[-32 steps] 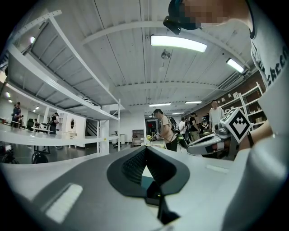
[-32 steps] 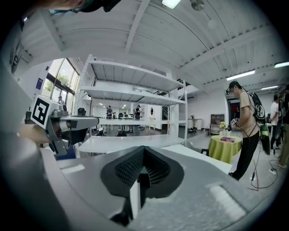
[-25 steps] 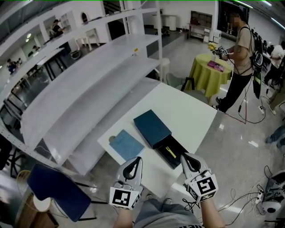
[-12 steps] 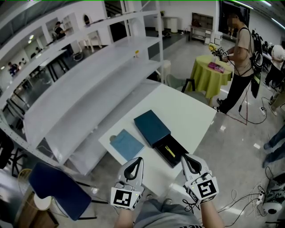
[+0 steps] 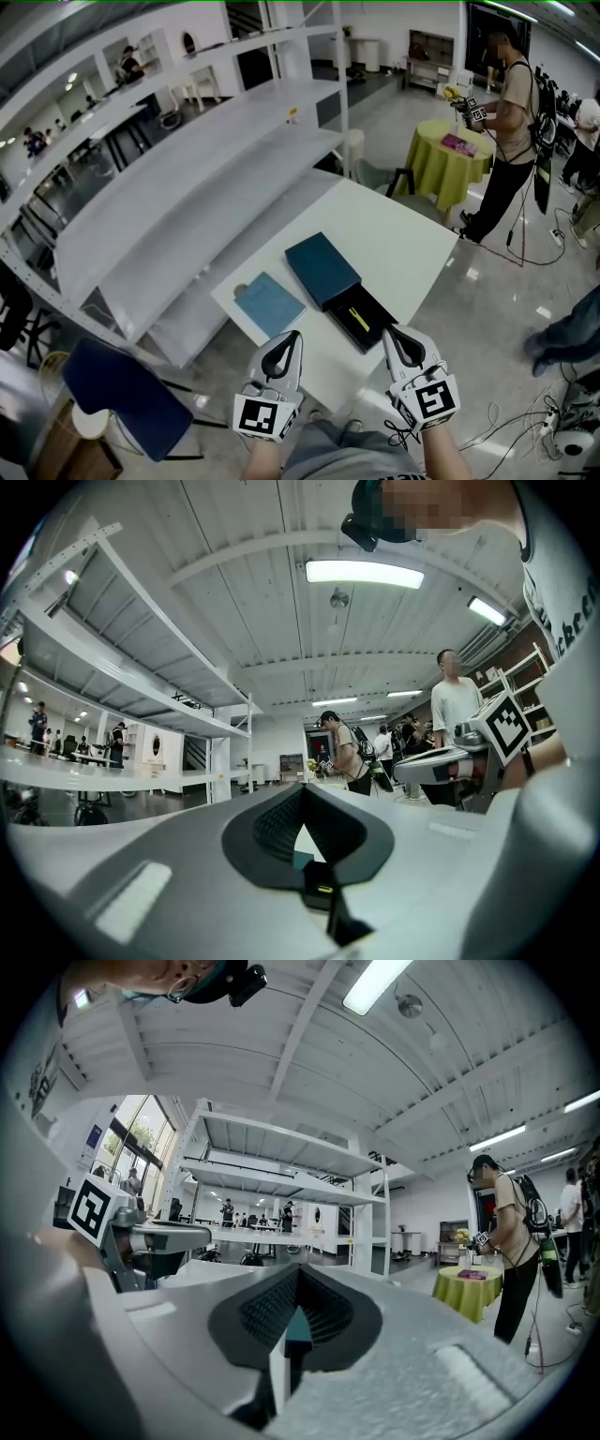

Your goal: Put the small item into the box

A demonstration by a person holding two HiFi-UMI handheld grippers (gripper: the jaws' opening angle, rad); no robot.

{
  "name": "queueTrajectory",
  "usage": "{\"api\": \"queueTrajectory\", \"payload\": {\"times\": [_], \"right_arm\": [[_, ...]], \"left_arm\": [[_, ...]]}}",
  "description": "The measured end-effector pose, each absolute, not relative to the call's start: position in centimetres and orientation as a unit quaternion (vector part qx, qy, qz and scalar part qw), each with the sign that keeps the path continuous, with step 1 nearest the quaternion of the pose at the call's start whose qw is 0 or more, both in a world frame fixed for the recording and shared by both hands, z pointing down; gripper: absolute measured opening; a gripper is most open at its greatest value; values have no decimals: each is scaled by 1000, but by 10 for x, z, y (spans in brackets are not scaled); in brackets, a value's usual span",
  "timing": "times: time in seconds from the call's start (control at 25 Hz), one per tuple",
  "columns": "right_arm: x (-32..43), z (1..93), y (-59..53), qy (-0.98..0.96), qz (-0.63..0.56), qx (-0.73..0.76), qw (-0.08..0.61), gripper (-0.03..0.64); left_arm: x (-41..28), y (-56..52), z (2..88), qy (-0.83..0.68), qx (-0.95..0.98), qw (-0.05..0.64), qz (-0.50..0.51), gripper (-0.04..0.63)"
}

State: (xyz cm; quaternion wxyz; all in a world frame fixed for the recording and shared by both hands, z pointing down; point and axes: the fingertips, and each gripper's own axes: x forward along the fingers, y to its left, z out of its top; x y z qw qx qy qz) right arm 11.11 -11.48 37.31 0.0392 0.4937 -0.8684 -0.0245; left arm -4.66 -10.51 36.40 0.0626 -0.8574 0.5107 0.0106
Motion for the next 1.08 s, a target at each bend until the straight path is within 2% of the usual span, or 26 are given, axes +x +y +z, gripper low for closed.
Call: {"api": "queueTrajectory", "payload": {"times": [1.08], "right_arm": [[108, 373, -114, -873, -33, 485, 32, 3]], "left_arm": [[-46, -104, 362, 511, -857, 63, 14, 14]]}}
